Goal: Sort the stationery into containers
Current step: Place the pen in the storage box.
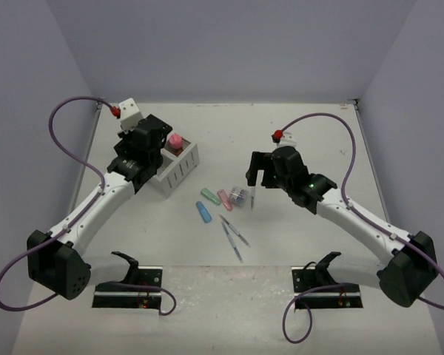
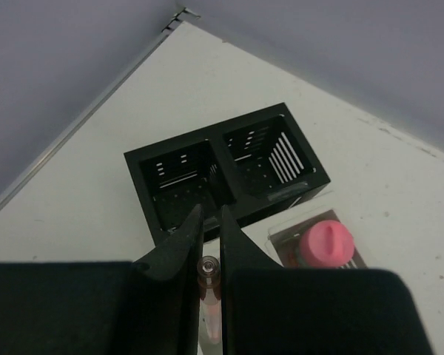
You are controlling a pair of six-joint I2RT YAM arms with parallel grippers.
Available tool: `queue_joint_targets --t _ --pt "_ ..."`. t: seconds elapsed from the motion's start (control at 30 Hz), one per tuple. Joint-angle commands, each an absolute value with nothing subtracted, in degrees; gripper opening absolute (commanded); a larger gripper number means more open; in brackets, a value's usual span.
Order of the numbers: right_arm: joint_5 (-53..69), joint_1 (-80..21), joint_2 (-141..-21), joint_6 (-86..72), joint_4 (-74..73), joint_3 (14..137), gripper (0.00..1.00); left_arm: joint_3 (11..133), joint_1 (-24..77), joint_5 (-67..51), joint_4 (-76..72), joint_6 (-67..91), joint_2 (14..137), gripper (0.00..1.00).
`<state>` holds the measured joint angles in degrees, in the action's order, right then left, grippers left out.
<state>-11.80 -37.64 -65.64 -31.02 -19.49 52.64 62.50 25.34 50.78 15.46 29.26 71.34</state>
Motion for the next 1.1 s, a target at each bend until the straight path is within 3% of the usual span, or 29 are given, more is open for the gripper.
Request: queue_joint_targets --t 0.0,0.33,0.37,0.4,0.47,0.5,0.6,0.67,1.07 --pt "-14.4 -36.7 -70.1 -33.4 -20.1 54.5 0.99 59.9 24.0 54.3 8.5 28.4 72.8 0.00" --pt "-15.6 -35.8 -83.9 -35.2 -20.4 60.4 0.98 55.0 24.0 51.8 4.6 31.8 76.6 0.00" --pt "-16.3 -35.6 -85.8 -35.8 -21.1 61.4 0.97 54.8 24.0 51.6 4.6 32.0 76.4 0.04" --pt "-16.9 -35.5 -87.0 -36.2 -21.5 62.1 0.95 54.8 24.0 51.5 4.7 32.0 76.3 0.12" --pt "-18.6 -35.1 -89.7 -37.3 -22.8 63.5 0.87 55.0 24.0 51.0 6.5 32.8 75.6 0.79" --pt "-19.1 -34.9 -90.4 -37.7 -23.0 63.8 0.84 55.1 24.1 50.1 7.2 33.5 75.1 0.98" --pt "-20.1 -34.3 -93.6 -38.2 -23.6 64.3 0.71 55.5 24.0 47.4 10.0 34.0 73.3 1.00" --pt "-19.2 -34.2 -95.4 -38.0 -24.2 65.6 0.57 56.9 24.0 45.4 12.6 34.6 72.2 1.00" --pt "-14.2 -34.9 -103.6 -41.6 -23.4 62.0 0.35 61.2 24.1 28.2 20.3 31.4 57.2 1.00"
